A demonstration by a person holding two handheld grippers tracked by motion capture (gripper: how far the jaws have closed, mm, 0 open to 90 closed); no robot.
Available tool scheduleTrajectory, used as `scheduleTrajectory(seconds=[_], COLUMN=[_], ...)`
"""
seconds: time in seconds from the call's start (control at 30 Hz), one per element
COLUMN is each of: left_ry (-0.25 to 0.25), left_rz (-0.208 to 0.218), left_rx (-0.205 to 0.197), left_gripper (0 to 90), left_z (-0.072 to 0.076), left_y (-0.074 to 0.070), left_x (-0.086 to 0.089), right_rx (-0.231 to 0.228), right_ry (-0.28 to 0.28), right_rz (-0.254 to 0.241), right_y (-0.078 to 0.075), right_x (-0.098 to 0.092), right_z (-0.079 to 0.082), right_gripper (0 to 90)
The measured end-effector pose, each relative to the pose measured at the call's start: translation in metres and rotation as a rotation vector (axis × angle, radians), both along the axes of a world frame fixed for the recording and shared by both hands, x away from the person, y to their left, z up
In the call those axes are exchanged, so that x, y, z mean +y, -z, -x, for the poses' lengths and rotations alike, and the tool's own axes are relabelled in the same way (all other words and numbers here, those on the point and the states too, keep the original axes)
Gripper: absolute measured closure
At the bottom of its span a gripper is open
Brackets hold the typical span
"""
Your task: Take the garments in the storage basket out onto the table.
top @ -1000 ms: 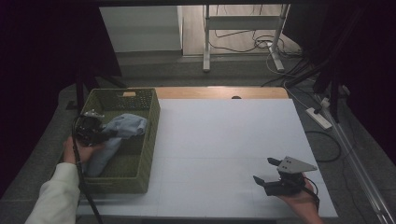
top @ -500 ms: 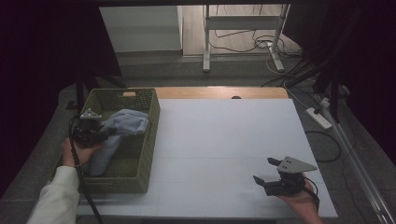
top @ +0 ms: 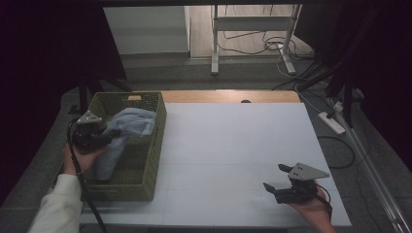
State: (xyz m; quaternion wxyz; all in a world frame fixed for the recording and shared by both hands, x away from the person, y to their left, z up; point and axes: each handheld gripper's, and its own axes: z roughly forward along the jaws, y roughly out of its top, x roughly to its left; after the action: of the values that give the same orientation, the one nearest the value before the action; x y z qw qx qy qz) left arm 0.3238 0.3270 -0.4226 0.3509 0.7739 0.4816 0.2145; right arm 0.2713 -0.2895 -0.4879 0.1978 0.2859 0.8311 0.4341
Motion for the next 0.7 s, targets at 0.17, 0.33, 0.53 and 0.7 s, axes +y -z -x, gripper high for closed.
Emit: scheduleTrajectory(seconds=[0.17, 0.33, 0.53, 0.7], left_ry=[0.013, 0.01, 0.012, 0.005], left_rz=[0.02, 0.049, 0.086, 0.096], left_rx=[-0.016, -0.022, -0.035, -0.05], left_gripper=[70.2, 70.2, 70.2, 70.2], left_z=[0.002, 0.001, 0.004, 0.007], left_y=[-0.006, -0.009, -0.013, -0.021], left_x=[-0.003, -0.002, -0.004, -0.007], right_rx=[0.0, -0.001, 0.002, 0.001], right_ry=[-0.003, -0.003, -0.005, -0.004], right_rz=[-0.005, -0.006, -0.004, -0.001], right_y=[0.0, 0.0, 0.001, 0.001], right_x=[0.001, 0.001, 0.001, 0.001], right_z=[0.0, 0.0, 0.0, 0.0], right_gripper=[14.6, 14.6, 14.6, 14.6])
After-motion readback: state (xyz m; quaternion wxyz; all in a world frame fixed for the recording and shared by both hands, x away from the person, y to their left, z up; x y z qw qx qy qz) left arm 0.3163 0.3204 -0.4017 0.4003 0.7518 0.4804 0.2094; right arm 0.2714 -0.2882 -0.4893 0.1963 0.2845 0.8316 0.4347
